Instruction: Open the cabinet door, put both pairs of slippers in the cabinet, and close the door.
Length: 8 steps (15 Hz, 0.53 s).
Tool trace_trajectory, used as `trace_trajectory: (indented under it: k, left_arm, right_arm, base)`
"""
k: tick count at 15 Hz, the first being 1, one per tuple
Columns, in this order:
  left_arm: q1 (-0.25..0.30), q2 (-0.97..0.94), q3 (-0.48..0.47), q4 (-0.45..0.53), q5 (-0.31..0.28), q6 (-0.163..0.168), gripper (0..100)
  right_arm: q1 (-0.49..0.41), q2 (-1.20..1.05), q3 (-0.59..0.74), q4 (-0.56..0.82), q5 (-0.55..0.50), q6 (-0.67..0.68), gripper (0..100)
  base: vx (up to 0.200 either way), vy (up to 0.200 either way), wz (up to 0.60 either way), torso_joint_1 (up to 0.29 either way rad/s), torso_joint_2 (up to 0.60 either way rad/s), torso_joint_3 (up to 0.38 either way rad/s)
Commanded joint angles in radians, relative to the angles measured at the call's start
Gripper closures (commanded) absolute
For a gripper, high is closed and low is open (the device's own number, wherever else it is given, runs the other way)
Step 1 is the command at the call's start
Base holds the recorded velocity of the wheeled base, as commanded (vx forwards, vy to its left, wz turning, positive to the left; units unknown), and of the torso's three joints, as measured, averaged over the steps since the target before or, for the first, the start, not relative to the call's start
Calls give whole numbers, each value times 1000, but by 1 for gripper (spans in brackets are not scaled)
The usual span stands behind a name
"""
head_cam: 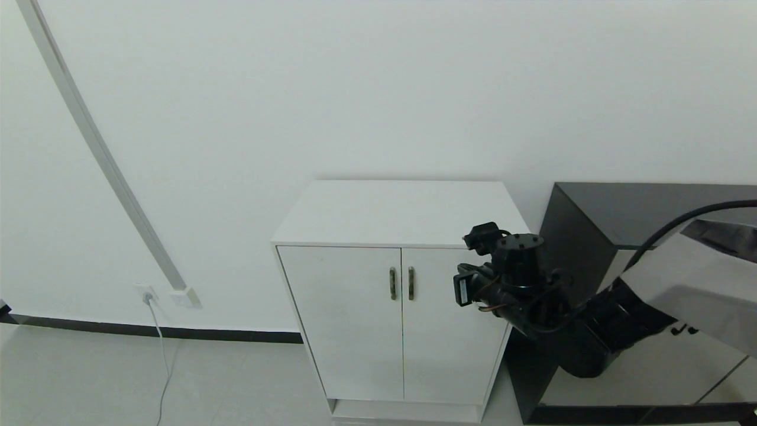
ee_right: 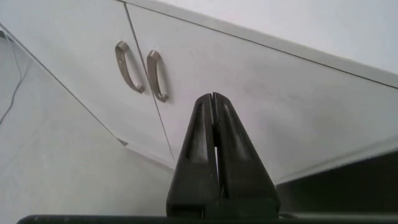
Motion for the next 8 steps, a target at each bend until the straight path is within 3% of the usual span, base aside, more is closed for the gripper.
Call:
trace_trajectory:
  k: [1,8]
  left_arm:
    - [0,0,0,0,0,0,100]
    - [0,0,0,0,0,0,100]
  right_arm:
    - [0,-135,105,-17,-2,0,100]
    - [-19,-387,401,-76,-39,7,100]
  base:
    - [0,0,0,0,0,0]
    - [0,0,0,0,0,0]
